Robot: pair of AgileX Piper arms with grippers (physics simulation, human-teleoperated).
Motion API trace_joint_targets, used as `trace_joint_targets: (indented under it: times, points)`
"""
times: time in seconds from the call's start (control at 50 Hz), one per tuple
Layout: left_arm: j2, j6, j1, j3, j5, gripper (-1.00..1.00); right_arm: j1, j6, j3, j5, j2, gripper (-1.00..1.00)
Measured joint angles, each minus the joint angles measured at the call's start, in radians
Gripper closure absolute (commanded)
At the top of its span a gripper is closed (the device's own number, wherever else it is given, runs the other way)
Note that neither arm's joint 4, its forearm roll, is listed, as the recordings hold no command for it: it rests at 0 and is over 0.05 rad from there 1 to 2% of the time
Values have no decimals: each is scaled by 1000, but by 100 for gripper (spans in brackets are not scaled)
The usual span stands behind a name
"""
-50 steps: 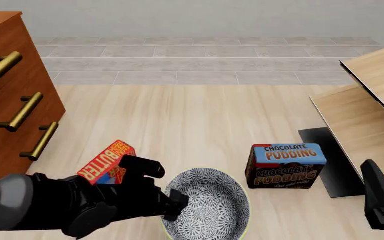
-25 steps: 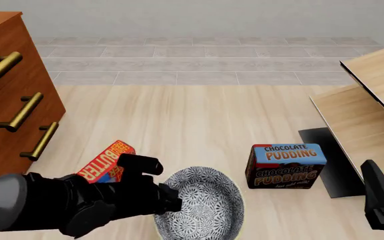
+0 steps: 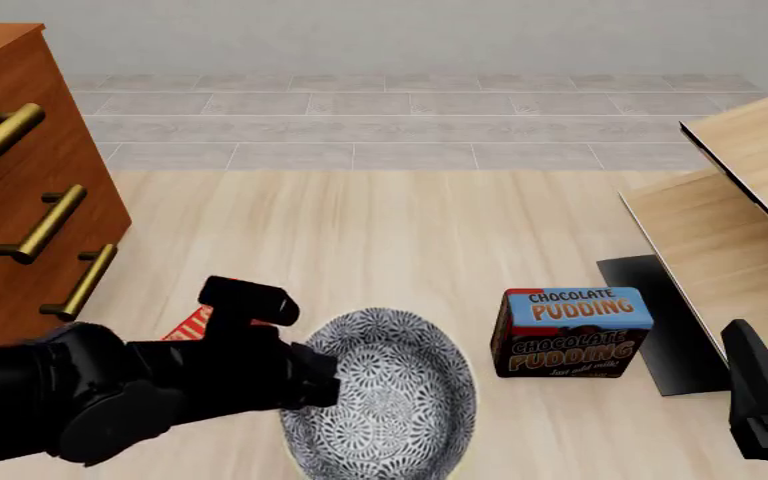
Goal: Close the top drawer of the cabinet and put the bowl on top of it.
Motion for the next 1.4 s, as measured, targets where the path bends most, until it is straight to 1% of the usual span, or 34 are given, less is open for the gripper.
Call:
trace_joint_targets:
  times: [0.42,0.8,1.1,1.4]
  points:
    - [-250,8,50,-78,238,100,0,0,0,0,0,-100]
    - [-454,0,131,-202,467,100,0,0,0,0,0,-100]
    - [-555,-20,217,-322,620,100,0,0,0,0,0,-100]
    - [-595,-29,324,-464,742,100,0,0,0,0,0,-100]
